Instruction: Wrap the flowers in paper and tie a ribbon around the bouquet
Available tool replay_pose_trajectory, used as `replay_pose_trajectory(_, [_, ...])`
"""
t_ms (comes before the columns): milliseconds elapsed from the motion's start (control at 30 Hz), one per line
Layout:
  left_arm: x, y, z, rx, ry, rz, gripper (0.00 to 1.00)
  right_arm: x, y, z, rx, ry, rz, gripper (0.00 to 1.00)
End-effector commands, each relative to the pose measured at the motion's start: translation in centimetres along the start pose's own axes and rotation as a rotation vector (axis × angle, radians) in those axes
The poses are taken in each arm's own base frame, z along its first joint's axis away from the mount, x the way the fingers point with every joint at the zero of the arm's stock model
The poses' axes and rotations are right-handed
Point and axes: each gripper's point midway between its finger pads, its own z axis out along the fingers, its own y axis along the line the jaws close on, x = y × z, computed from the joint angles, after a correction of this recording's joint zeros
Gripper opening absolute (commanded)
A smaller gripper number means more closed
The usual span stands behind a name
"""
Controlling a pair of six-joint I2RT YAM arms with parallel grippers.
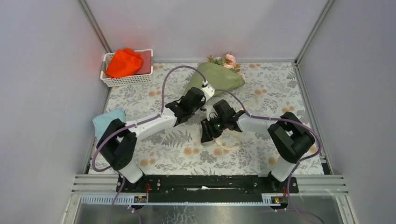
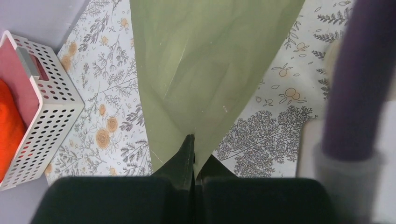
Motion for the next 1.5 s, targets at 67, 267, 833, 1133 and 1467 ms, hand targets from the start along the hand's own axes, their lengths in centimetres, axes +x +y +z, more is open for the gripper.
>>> replay_pose_trajectory(67, [-1.4,0.4,-1.0,0.020,-0.055,-0.048,0.00,-8.4,1.4,-5.6,-0.007,-0.380,-0.052,0.62])
replay_pose_trajectory(267, [-0.9,-0.5,-0.9,0.052,-0.059,-0.050,0.00,-11.2,-2.1,-11.6,-0.060,-0.678,0.443,0.70])
replay_pose_trajectory(833, [-1.5,-4.2,-1.6,0.055,-0.116,0.103,0.00,-18.3,-8.6,-10.6,-0.154,-0.972,1.000,1.00])
replay_pose_trajectory(1133, [-0.9,-5.7,-2.1,0.118,-0.127,0.152,0.00,-20.5,-11.1,-5.9,-0.174,-0.855,0.997,0.89])
replay_pose_trajectory(1467, [-0.8,-6.4,-2.5,0.171,-0.139,0.192,0.00,-19.9,-12.8,-4.8,-0.210,-0.827,1.037,0.00])
